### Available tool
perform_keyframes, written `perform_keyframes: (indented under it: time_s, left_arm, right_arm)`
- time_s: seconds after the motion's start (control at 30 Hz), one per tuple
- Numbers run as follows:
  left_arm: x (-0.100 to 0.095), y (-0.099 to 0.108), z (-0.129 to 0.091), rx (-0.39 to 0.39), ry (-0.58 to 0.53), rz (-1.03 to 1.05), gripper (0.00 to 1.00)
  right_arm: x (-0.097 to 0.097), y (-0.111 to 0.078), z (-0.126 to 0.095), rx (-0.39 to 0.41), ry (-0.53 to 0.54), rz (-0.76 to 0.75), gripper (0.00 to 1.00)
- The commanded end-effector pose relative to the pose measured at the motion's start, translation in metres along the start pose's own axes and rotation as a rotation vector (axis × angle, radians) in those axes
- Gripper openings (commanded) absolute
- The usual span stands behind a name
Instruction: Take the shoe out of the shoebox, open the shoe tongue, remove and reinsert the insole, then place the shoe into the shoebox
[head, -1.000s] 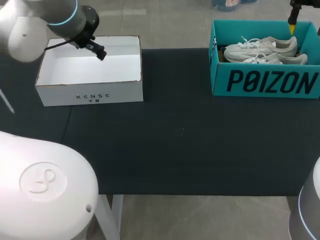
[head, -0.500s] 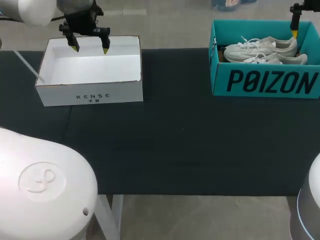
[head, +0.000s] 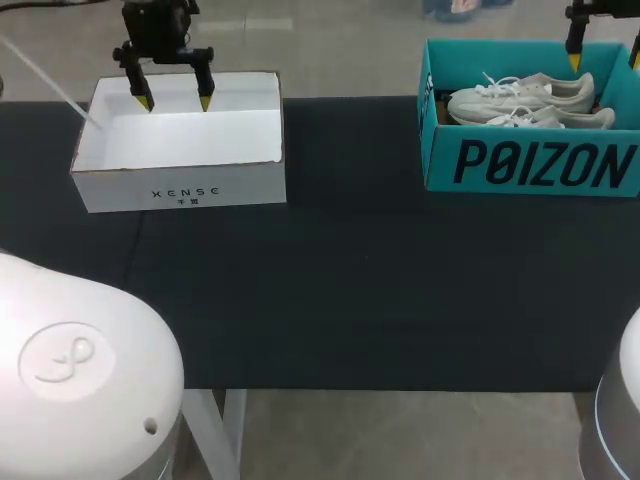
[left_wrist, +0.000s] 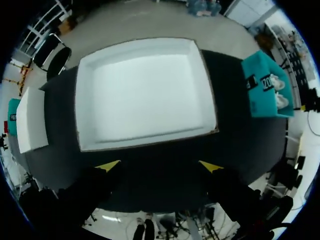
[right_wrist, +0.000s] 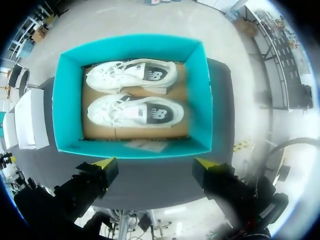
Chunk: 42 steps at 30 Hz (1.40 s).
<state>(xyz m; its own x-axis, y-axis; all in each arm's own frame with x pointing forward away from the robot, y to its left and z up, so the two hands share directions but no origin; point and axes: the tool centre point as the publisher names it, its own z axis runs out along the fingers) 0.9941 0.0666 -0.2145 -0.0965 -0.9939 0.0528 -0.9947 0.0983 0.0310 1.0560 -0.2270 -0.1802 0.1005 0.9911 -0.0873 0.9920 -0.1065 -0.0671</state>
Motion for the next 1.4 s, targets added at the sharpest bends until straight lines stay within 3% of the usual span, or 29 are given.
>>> perform_keyframes:
  time_s: [0.03,0.2,0.53,1.03,1.4]
  left_arm:
    - [0.003,0.008,0.000,-0.007,0.003,0.014,1.00]
    - [0.004,0.021,0.008,0.073,0.020,-0.040,1.00]
    - [0.013,0.042,0.033,0.118,-0.006,-0.118,1.00]
    - [0.037,0.023,0.065,0.061,0.020,-0.150,1.00]
    - [0.057,0.017,0.073,0.061,-0.015,-0.104,1.00]
  right_arm:
    - [-0.005,-0.018,-0.004,-0.096,0.017,0.007,1.00]
    - [-0.009,-0.026,-0.012,-0.159,0.026,0.006,1.00]
    - [-0.014,-0.055,-0.015,-0.272,0.065,-0.097,1.00]
    - [-0.022,-0.098,0.034,-0.241,0.069,-0.040,1.00]
    - [-0.023,-0.116,0.043,-0.223,0.063,-0.036,1.00]
